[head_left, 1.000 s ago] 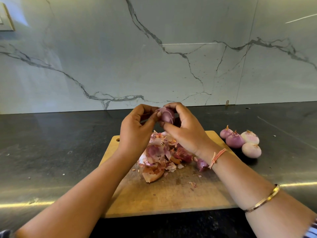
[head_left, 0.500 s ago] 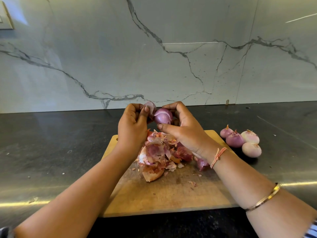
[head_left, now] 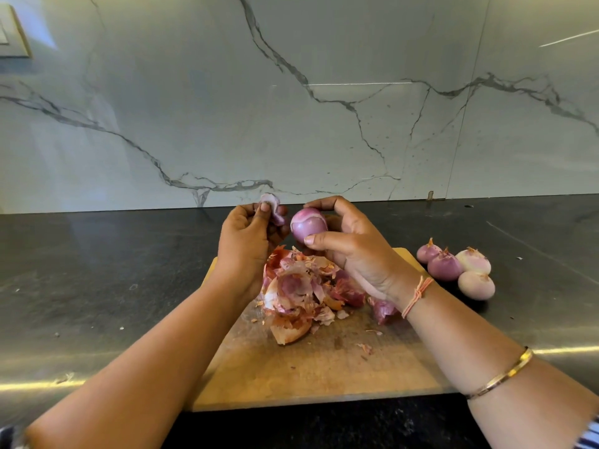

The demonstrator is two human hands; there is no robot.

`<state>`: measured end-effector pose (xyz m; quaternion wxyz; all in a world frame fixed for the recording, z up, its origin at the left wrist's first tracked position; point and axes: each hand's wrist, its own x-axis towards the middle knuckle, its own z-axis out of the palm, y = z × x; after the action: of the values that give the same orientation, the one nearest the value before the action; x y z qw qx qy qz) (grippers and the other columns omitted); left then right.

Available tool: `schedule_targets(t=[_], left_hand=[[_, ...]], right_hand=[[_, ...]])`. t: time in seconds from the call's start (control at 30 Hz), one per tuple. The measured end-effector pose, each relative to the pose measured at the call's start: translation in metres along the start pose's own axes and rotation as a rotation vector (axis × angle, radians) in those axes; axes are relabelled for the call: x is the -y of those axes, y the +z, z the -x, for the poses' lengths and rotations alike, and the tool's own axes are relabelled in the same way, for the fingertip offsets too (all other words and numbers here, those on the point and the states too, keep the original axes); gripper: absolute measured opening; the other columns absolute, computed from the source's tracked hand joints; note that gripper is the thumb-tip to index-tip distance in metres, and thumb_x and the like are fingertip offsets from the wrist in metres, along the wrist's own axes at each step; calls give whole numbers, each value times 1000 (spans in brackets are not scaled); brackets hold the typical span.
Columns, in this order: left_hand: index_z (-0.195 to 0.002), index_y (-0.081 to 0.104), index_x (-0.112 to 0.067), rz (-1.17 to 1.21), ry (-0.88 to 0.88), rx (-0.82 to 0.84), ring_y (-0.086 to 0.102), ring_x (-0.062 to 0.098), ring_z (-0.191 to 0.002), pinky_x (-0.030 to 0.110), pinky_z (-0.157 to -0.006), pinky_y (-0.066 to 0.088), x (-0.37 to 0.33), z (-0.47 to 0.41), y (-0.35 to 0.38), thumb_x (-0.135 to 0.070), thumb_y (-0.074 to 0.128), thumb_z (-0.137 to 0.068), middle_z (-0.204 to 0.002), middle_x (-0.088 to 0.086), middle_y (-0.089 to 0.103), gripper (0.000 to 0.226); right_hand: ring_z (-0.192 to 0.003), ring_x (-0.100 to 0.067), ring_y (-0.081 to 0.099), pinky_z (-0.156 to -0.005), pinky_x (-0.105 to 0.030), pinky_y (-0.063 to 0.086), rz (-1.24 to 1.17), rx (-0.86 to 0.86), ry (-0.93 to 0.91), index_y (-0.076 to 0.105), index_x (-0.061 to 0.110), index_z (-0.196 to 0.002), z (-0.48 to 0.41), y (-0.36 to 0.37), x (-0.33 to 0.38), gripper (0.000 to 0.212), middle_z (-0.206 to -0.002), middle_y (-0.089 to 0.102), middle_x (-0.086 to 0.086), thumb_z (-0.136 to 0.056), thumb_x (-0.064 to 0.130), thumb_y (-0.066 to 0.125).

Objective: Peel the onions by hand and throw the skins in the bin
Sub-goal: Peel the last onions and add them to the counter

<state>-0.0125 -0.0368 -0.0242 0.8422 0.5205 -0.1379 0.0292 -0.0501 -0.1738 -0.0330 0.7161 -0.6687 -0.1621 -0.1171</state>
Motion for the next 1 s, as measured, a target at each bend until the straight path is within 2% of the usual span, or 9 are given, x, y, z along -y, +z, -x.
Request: schedule_targets(t=[0.07,0.17,0.23,0.33,0.43,0.6,0.73,0.83,1.0], left_hand=[[-88,52,-9,51,-30,-63,56,2,-51,15,-57,52,-3,-3,-4,-13,39,-102,-70,0,57,19],[-93,51,-14,-175,72,-135,60,1,-54,16,-55,52,-4,-7,-10,-18,46,-100,-74,-1,62,10],[-98,52,-21,-359,159,-88,64,3,-59,19,-58,54,-3,-4,-11,-20,52,-97,-73,-3,67,1],[-106,52,-31,-606,281,60,66,11,-64,26,-61,56,2,2,-10,-17,52,-97,-68,-2,69,17],[-99,62,-26,-777,385,155,63,4,-64,30,-64,53,6,6,-9,-10,49,-97,-74,-7,68,21],[-96,65,-32,-741,418,180,67,3,-72,20,-64,53,6,10,-8,-15,56,-93,-80,-9,70,20],[-99,65,-33,-699,416,173,68,8,-82,22,-69,55,3,11,-7,-21,62,-90,-96,-7,69,15],[-90,66,-33,-637,369,194,68,0,-77,15,-67,53,-1,15,-5,-15,63,-88,-82,-15,71,19],[-81,67,-30,-679,347,118,67,9,-70,26,-69,58,-2,13,-6,-12,65,-84,-73,-9,71,18]], right_hand=[[-85,-22,61,-74,-27,54,-109,25,11,57,15,-101,0,-1,2,36,-102,60,-12,-67,3,63],[-74,-25,62,-67,-28,55,-203,17,16,56,11,-102,-2,-2,7,35,-104,58,-24,-68,3,60],[-70,-24,63,-65,-28,55,-215,-10,26,55,10,-104,-3,-3,7,36,-105,57,-26,-68,5,59],[-61,-22,61,-56,-26,52,-199,-39,40,55,11,-105,-3,-3,7,36,-94,60,-18,-69,10,56],[-51,-18,53,-47,-24,42,-149,-83,40,58,14,-100,-3,-3,8,32,-83,58,-11,-69,15,56],[-60,-16,50,-50,-23,41,-131,-129,6,63,12,-95,-3,-3,7,27,-89,57,-12,-69,15,58],[-62,-15,57,-54,-24,46,-67,-100,-2,68,16,-93,-1,-4,6,23,-83,64,-5,-70,17,61],[-67,-13,60,-58,-26,49,-19,-82,-19,72,20,-88,0,-4,5,20,-84,68,-1,-71,19,63],[-84,-13,61,-73,-27,47,42,-84,-23,72,21,-97,-1,-6,1,28,-95,69,-2,-70,19,65]])
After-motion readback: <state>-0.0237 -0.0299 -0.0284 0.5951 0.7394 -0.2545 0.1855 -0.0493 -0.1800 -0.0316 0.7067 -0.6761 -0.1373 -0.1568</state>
